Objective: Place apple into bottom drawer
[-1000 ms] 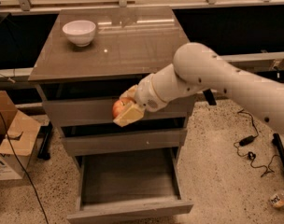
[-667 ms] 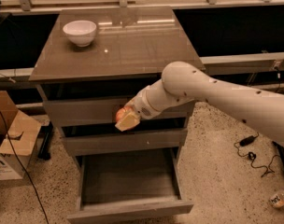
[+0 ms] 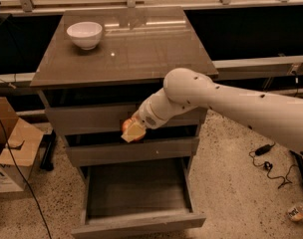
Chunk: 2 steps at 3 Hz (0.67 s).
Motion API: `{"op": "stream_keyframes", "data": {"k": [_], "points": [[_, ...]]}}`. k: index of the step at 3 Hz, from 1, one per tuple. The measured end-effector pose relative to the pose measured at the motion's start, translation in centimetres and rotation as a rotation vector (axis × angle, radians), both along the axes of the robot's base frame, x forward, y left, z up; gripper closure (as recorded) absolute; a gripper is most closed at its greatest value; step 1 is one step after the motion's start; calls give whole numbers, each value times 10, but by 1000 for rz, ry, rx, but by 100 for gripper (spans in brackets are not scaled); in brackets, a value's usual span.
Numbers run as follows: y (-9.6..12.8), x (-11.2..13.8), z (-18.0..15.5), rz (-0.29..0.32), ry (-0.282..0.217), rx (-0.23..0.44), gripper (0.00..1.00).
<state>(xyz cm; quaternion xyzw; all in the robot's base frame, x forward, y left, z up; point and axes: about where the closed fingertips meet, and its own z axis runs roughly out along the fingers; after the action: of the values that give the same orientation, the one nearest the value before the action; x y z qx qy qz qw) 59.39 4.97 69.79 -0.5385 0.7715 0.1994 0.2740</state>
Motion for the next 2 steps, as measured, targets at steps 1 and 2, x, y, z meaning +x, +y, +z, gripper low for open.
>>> {"op": "stream_keyframes", "data": {"k": [1, 2], "points": [[1, -17, -24, -17, 52, -12, 100], [1, -31, -47, -39, 83, -4, 100]]}}
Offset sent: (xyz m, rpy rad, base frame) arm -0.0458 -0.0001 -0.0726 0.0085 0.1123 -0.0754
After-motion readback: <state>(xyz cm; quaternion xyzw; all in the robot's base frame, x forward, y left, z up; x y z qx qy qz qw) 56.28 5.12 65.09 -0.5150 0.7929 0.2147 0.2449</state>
